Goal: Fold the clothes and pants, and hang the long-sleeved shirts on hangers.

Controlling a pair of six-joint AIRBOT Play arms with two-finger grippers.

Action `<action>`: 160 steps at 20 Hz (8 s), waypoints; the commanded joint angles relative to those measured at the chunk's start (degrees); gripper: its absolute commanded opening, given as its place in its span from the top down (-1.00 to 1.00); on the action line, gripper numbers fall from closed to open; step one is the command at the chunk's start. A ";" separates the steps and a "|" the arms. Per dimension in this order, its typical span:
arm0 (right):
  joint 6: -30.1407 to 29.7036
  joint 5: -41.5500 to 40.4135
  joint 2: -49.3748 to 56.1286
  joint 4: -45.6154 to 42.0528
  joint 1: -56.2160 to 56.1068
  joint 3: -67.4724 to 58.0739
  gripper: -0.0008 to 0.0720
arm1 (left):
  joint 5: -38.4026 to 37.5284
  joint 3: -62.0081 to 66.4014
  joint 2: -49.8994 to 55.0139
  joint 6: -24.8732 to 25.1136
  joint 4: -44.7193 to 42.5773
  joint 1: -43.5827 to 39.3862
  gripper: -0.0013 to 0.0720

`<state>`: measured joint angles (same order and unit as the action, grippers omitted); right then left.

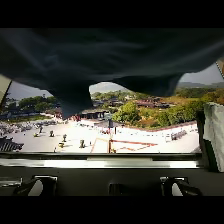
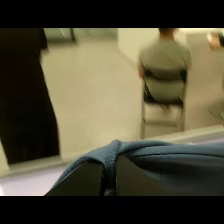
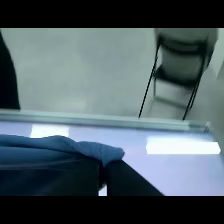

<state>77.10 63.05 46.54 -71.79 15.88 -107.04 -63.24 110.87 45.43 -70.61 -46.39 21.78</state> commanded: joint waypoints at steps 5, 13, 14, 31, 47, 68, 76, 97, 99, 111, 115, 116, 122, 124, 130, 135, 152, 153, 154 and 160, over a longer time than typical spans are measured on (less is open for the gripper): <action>3.26 -8.85 -6.99 -3.13 -0.02 -1.57 0.87 | 7.08 3.89 -6.16 -2.51 -4.26 0.04 0.91; 8.20 33.20 13.29 -1.38 -0.11 12.09 0.88 | -19.65 -21.35 5.07 -8.59 -3.21 -2.49 0.91; 8.15 30.56 16.26 -0.87 -1.09 18.75 0.88 | -16.44 -30.16 5.84 -7.08 -3.21 -4.15 0.91; 23.23 -25.90 52.96 -3.37 -12.44 21.24 0.87 | 26.84 -37.31 47.80 -2.82 -1.60 -15.74 0.90; 19.06 2.08 52.92 -10.84 -7.13 15.39 0.86 | 5.90 -29.68 47.95 -3.10 -4.72 -15.15 0.90; 14.16 26.69 52.28 -9.46 -4.57 22.29 -0.16 | -22.64 -40.87 48.30 -10.43 -13.27 -14.62 -0.58; 13.68 34.84 40.26 -8.33 7.98 29.22 -0.66 | -25.27 -57.27 31.95 -7.32 -18.14 -7.23 -0.43; 10.62 26.75 34.82 -5.84 7.85 52.85 -0.68 | -10.43 -86.60 22.95 -4.59 -8.74 -18.40 0.90; 9.94 23.65 34.84 -5.70 7.85 56.98 -0.70 | -10.78 -86.55 22.86 -4.42 -8.74 -18.40 0.91; 3.93 22.95 36.00 1.55 7.85 60.08 0.86 | -11.85 -80.98 20.96 -4.15 -10.23 -13.00 0.91; 6.56 23.52 34.95 5.73 7.78 48.89 0.87 | -11.65 -65.48 20.90 -4.59 -10.80 -11.67 0.91; 7.41 22.12 35.10 6.16 7.23 45.64 0.87 | -9.66 -62.03 21.79 -5.55 -10.82 -12.15 0.91; 14.71 14.78 45.38 2.49 0.13 27.52 0.86 | -6.97 -41.24 37.68 -7.06 -10.60 -15.58 0.91; 15.72 13.57 50.05 2.86 -1.20 23.91 0.86 | -7.15 -35.65 43.76 -9.25 -10.62 -16.22 0.91; 16.96 10.69 56.15 5.95 -2.45 22.67 0.76 | -11.23 -32.15 53.86 -10.43 -10.60 -16.26 0.79; 15.04 18.58 55.82 1.86 2.69 18.62 -0.96 | -16.76 -27.63 52.78 -10.43 -10.56 -13.33 -0.31; 6.58 25.62 57.55 24.96 2.38 17.77 0.87 | -2.56 -25.99 45.97 -9.35 -4.72 -27.76 0.67; 6.62 26.10 54.86 26.71 2.34 17.77 0.87 | 2.38 -26.29 46.51 -9.35 -4.72 -30.77 0.90; 6.64 26.75 51.67 27.74 1.97 17.77 0.87 | 7.43 -26.75 47.52 -9.73 -4.46 -34.27 0.90; 11.37 28.11 34.21 27.61 -4.44 17.77 0.87 | 8.74 -26.95 58.80 -13.64 6.14 -47.98 0.90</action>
<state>86.21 90.63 88.01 -45.15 14.11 -89.23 -55.72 84.03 99.85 -82.72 -45.50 -20.71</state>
